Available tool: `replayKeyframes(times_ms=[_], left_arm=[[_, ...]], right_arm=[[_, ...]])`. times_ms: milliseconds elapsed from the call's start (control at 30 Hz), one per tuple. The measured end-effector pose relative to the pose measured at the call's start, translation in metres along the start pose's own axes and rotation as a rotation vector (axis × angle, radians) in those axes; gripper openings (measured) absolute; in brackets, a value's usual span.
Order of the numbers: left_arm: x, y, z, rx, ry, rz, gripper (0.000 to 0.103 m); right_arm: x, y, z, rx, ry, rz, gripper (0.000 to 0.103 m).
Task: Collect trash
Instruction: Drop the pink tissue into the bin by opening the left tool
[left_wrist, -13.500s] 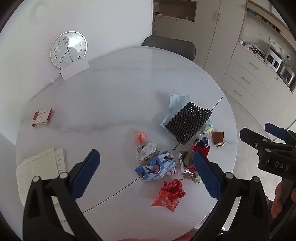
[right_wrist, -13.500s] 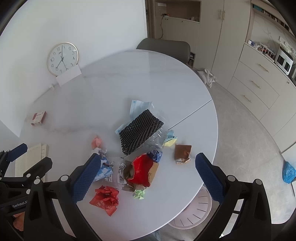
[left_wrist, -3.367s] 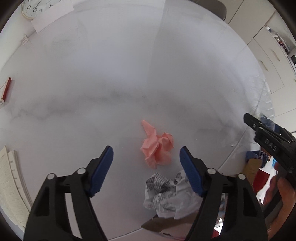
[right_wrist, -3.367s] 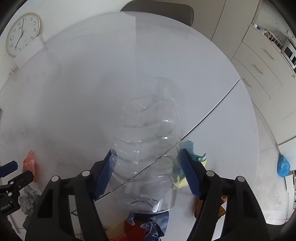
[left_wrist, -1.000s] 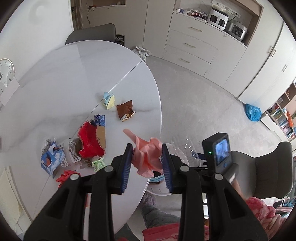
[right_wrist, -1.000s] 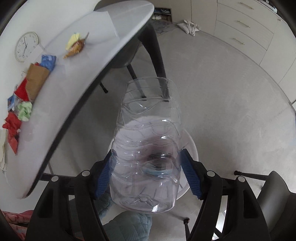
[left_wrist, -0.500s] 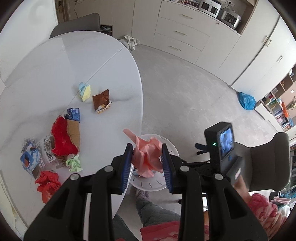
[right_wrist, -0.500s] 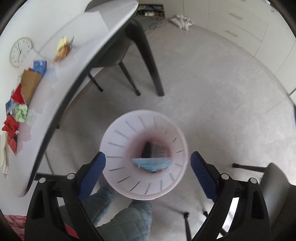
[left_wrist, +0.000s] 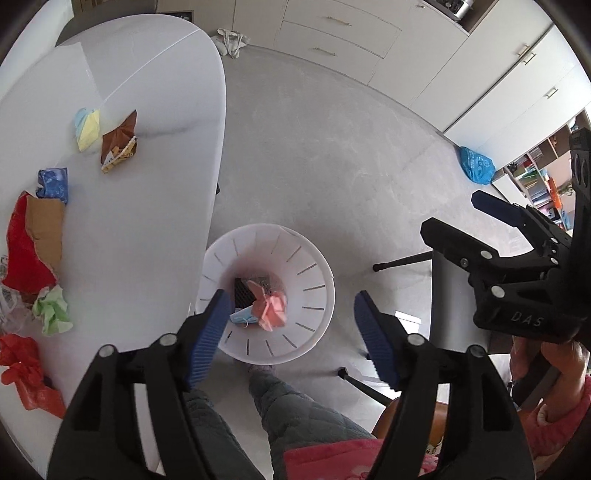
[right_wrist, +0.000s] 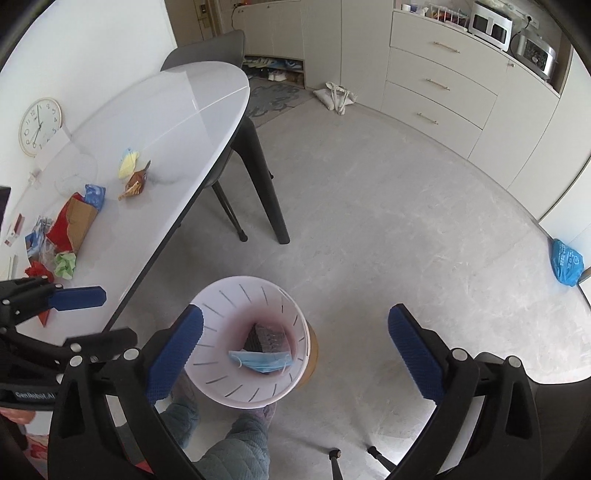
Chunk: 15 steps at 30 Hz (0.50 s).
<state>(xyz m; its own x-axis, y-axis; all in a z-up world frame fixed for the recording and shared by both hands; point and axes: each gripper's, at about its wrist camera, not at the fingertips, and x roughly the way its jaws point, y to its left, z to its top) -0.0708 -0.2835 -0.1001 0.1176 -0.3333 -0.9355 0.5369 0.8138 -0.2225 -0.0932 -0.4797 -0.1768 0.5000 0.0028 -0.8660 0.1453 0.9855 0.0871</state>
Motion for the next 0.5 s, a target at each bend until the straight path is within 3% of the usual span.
replayKeyframes(times_ms=[100, 267, 500], left_arm=[[0.002, 0.002, -0.002, -0.009, -0.002, -0.001, 0.079], [-0.013, 0.014, -0.001, -0.046, -0.035, 0.008, 0.081], [-0.082, 0.059, -0.014, -0.127, -0.192, 0.143, 0.089]], right_arm=[[-0.002, 0.001, 0.0, 0.001, 0.0, -0.002, 0.1], [-0.011, 0.007, 0.006, -0.008, -0.012, 0.012, 0.1], [-0.039, 0.054, 0.038, -0.097, -0.078, 0.078, 0.101]])
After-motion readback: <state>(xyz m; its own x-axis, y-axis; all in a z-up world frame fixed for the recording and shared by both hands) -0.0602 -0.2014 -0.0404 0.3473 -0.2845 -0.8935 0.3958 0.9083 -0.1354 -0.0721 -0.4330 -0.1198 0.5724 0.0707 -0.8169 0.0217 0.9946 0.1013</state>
